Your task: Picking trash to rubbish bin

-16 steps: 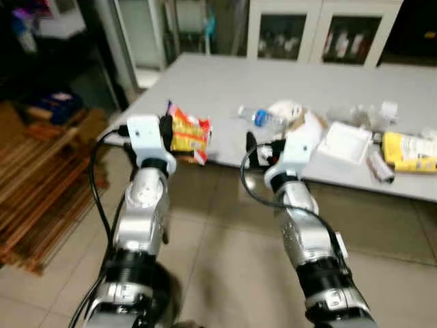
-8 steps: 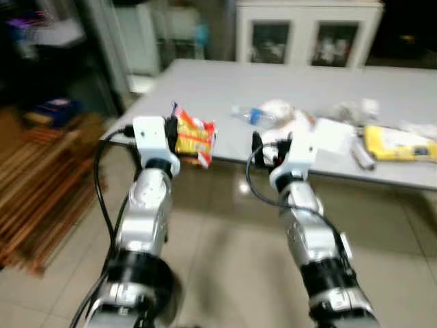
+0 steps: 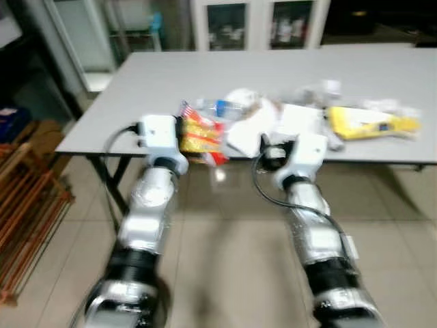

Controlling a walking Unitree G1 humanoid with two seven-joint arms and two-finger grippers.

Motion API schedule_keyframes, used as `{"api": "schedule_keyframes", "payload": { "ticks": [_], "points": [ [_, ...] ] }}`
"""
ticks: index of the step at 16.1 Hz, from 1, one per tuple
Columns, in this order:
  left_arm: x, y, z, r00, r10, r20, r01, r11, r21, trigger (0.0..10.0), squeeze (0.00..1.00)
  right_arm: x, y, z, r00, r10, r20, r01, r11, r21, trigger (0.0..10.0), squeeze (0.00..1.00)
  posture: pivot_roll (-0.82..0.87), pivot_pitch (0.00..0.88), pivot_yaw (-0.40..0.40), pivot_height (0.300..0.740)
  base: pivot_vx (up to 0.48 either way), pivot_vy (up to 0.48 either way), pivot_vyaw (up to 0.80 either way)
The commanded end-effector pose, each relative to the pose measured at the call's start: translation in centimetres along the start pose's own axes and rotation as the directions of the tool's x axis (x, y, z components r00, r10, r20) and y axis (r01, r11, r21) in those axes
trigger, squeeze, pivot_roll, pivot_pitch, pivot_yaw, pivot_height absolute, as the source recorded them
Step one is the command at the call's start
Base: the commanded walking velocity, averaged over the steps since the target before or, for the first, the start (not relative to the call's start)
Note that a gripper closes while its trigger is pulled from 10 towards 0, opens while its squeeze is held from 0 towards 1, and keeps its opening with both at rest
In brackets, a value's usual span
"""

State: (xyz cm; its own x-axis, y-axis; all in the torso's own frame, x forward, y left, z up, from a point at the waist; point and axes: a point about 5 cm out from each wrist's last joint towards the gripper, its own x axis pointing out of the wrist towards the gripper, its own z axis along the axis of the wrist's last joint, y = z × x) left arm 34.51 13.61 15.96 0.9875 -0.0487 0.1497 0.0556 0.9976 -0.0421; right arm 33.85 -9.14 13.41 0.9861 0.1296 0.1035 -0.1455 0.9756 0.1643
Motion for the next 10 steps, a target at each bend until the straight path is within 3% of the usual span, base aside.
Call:
{"api": "schedule_keyframes", "payload": {
  "ticks": [1, 10],
  "points": [
    [0.12, -0.81, 0.18, 1.000, -0.018, 0.002, 0.018, 1.000, -0.006, 10.0, 0.00, 0.15, -0.60, 0.35, 1.000, -0.007, 0.006, 0.007, 1.000, -0.017, 10.0, 0.00, 0.05, 0.000, 0.076, 0.740, 0.307, 0.000, 0.00],
    [0.25, -0.78, 0.32, 1.000, -0.011, 0.002, 0.011, 1.000, 0.003, 10.0, 0.00, 0.14, -0.43, 0.27, 1.000, 0.001, 0.000, -0.001, 1.000, -0.016, 10.0, 0.00, 0.05, 0.000, 0.075, 0.740, 0.282, 0.000, 0.00]
  ]
}}
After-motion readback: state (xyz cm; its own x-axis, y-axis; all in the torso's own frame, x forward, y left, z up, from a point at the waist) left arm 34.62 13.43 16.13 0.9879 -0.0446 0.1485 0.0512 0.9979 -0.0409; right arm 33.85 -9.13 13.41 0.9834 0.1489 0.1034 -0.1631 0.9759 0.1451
